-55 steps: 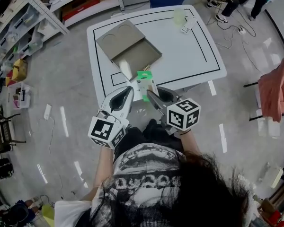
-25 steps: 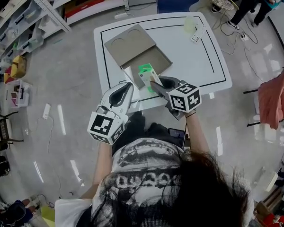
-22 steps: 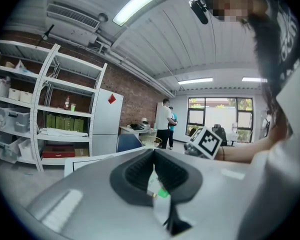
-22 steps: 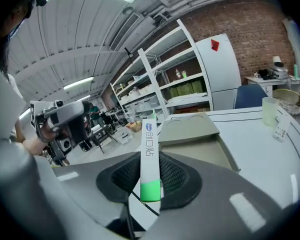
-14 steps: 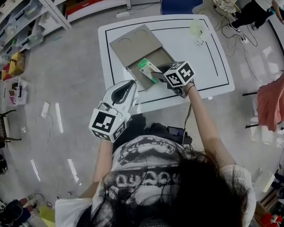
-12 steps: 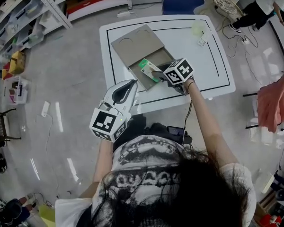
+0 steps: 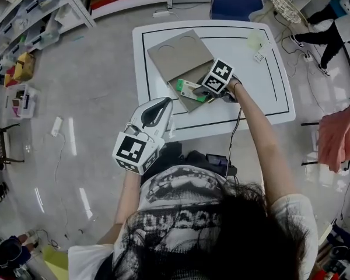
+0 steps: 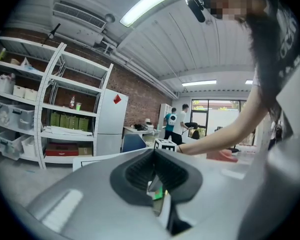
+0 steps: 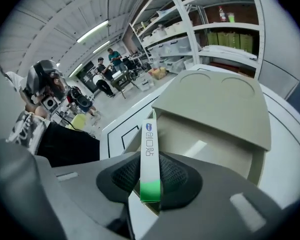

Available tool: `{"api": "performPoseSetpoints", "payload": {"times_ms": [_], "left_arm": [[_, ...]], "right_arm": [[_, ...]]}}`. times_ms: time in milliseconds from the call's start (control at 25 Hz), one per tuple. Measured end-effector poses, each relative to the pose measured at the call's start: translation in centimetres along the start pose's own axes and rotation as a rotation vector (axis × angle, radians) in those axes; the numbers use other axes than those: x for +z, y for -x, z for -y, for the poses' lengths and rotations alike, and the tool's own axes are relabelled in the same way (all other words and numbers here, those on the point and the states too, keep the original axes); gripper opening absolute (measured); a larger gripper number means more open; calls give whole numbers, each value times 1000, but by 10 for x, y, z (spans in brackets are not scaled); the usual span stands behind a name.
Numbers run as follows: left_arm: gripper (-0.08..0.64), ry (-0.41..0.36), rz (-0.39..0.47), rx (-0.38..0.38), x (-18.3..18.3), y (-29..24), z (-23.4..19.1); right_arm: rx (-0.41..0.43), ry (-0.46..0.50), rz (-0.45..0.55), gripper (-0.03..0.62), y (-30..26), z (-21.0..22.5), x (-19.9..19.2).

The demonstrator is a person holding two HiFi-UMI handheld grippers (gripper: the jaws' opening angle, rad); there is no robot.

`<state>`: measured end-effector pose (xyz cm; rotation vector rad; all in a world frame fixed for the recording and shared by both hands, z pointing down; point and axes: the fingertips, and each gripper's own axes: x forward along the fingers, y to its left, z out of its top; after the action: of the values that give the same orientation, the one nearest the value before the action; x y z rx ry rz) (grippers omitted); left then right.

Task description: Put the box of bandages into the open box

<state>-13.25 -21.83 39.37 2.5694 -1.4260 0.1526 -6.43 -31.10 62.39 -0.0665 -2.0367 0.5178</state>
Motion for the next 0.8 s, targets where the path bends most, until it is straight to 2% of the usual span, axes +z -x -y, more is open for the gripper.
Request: {"api": "performPoseSetpoints", "payload": {"times_ms": [160,360,520,800], "left_arm": [[0,8,3,24,-2,4,-10],[0,21,4,46,-5,13,-20],[0,29,3,53,-8,15,-24],[0,33,-4,50,-9,16,-24]], "right_arm": [[49,8,-78,95,-12,5,-6],[79,-12,-80,107,-18,7,-1],[36,-18,-74,146,-21,17,-1],[-100,-49,-28,232,-23,37,-1]]}}
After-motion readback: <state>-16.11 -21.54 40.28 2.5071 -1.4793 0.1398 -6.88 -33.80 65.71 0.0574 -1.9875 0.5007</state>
